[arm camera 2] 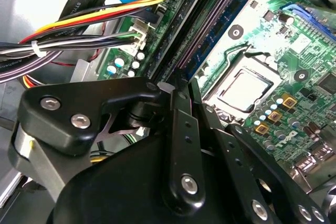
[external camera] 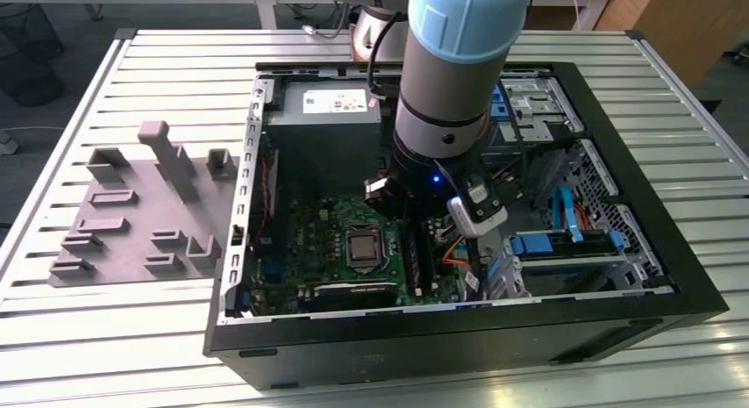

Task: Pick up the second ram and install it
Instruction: 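Insert the second ram into the second slot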

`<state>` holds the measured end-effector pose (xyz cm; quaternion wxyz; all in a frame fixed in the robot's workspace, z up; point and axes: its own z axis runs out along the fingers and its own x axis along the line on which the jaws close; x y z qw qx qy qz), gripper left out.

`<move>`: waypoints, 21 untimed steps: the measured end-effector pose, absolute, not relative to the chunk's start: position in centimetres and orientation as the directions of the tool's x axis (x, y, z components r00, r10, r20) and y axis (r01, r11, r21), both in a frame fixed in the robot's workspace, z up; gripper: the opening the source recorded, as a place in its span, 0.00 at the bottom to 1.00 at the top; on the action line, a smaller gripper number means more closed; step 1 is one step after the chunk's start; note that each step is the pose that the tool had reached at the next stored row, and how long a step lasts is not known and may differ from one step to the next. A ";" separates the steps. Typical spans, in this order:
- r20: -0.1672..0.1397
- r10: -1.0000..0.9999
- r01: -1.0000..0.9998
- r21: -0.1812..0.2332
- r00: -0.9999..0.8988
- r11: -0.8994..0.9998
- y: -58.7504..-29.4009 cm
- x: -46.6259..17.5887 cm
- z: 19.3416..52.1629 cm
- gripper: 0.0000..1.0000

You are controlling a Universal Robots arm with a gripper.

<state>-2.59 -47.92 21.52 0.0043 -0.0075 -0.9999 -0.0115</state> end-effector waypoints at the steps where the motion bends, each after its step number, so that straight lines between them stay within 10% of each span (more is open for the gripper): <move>1: 0.009 0.014 0.015 0.023 -1.000 1.000 -47.9 -2.6 21.5 0.14; 21: 0.010 0.008 0.008 0.023 -1.000 1.000 -47.9 -2.6 21.2 0.14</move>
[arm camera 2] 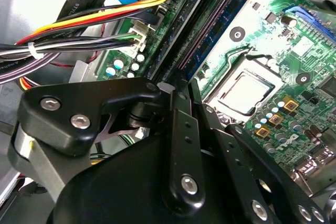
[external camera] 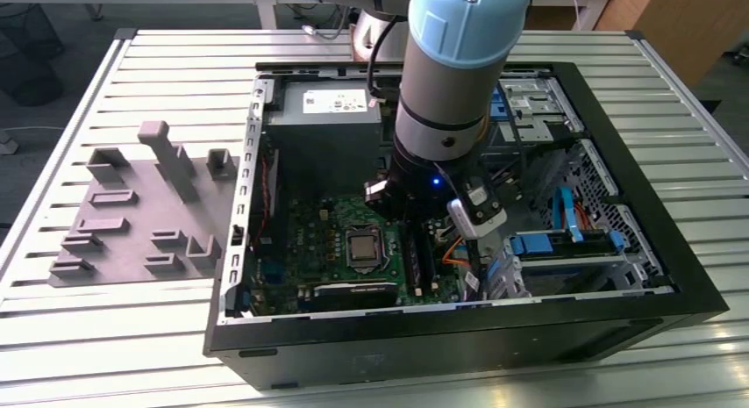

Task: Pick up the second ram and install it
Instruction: 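Insert the second ram into the second slot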

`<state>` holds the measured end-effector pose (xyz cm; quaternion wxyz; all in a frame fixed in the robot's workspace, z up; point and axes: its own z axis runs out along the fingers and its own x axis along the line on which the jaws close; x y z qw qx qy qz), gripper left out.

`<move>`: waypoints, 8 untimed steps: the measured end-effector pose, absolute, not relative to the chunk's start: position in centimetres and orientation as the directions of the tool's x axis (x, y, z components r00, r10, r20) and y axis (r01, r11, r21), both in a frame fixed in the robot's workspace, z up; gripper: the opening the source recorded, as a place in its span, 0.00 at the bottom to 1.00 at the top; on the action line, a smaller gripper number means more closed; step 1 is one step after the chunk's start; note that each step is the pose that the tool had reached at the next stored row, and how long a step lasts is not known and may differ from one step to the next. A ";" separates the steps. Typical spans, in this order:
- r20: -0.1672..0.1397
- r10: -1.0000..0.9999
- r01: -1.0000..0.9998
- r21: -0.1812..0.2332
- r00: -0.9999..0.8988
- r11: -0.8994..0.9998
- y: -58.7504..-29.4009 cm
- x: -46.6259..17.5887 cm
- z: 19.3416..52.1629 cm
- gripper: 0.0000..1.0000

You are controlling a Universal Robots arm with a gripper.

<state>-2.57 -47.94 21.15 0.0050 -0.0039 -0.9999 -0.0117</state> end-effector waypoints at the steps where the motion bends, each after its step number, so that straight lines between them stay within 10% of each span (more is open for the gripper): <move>1: 0.010 0.008 0.008 0.023 -1.000 1.000 -47.9 -2.6 21.1 0.14; 8: 0.010 0.008 0.008 0.023 -1.000 1.000 -47.9 -2.6 20.8 0.14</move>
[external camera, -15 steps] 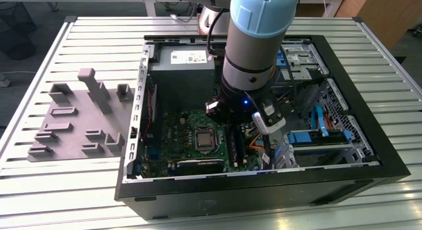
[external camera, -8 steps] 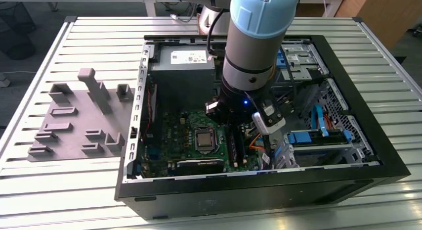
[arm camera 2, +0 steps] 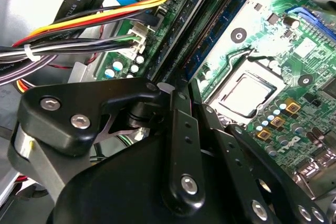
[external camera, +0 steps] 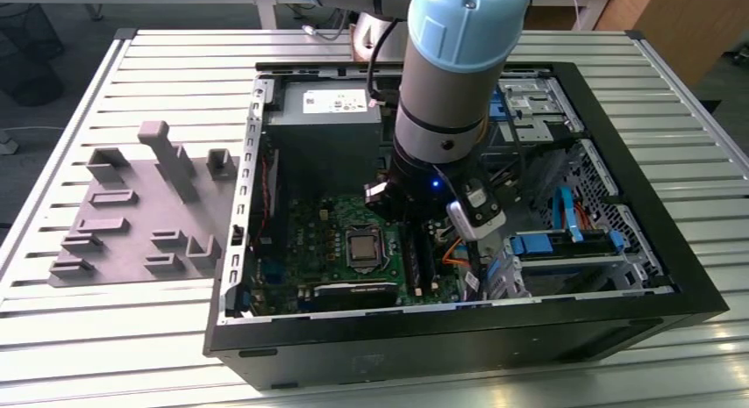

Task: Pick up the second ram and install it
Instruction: 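Insert the second ram into the second slot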

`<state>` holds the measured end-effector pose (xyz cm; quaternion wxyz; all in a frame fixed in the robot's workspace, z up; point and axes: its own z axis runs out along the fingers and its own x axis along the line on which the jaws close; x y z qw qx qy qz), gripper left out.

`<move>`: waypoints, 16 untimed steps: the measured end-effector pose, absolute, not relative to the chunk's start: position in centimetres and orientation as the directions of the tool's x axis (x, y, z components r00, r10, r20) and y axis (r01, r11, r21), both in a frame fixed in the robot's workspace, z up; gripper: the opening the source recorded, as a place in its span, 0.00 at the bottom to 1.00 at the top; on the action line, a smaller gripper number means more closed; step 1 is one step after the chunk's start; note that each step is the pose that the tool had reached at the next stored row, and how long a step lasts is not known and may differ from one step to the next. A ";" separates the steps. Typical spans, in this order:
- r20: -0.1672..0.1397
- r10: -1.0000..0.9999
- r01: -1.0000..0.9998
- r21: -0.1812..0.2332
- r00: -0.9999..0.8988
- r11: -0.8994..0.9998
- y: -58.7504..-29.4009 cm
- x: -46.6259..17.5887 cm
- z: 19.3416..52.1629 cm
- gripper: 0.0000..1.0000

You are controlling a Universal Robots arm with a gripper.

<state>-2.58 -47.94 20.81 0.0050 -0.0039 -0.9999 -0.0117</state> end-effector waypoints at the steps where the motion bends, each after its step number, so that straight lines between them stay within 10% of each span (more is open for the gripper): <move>1: 0.010 0.008 0.008 0.023 -1.000 1.000 -47.9 -2.6 20.8 0.14; 16: 0.010 0.008 0.008 0.023 -1.000 1.000 -47.9 -2.6 20.8 0.28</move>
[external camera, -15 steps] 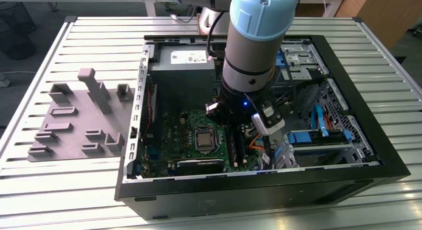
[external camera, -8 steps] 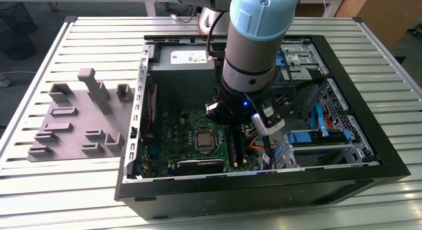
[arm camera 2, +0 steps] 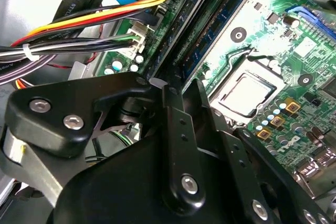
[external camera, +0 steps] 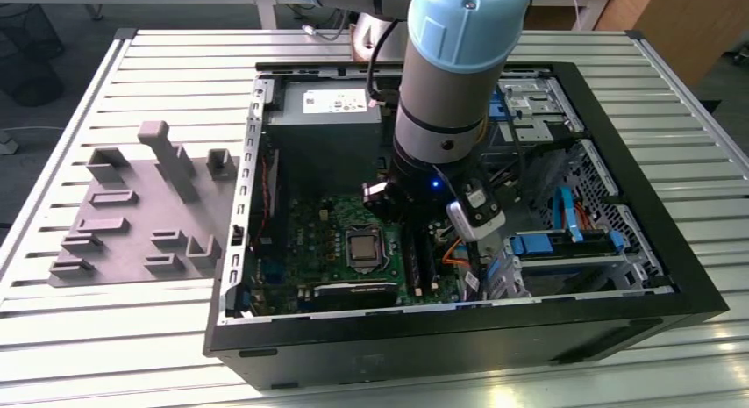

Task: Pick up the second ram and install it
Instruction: 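Insert the second ram into the second slot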

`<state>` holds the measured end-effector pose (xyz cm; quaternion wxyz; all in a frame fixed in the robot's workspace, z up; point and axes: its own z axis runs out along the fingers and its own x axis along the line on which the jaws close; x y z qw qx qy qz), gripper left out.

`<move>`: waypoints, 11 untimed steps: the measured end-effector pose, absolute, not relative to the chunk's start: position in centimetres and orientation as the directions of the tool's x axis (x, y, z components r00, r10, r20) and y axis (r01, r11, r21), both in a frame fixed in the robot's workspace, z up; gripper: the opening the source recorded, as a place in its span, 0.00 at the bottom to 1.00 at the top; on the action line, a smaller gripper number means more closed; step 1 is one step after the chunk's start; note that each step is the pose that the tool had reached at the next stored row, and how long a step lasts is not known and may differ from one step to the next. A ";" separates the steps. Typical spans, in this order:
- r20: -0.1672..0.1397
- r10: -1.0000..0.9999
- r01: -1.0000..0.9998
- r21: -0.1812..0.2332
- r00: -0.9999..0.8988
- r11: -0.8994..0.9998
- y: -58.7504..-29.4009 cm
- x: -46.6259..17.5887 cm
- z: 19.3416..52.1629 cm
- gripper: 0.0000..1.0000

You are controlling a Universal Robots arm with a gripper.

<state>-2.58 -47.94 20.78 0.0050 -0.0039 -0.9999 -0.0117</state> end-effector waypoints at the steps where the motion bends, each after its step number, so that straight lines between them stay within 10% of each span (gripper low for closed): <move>1: 0.010 0.008 0.008 0.023 -1.000 1.000 -47.9 -2.6 20.8 0.28; 11: 0.014 0.008 0.008 0.023 -1.000 1.000 -47.9 -2.6 23.0 0.28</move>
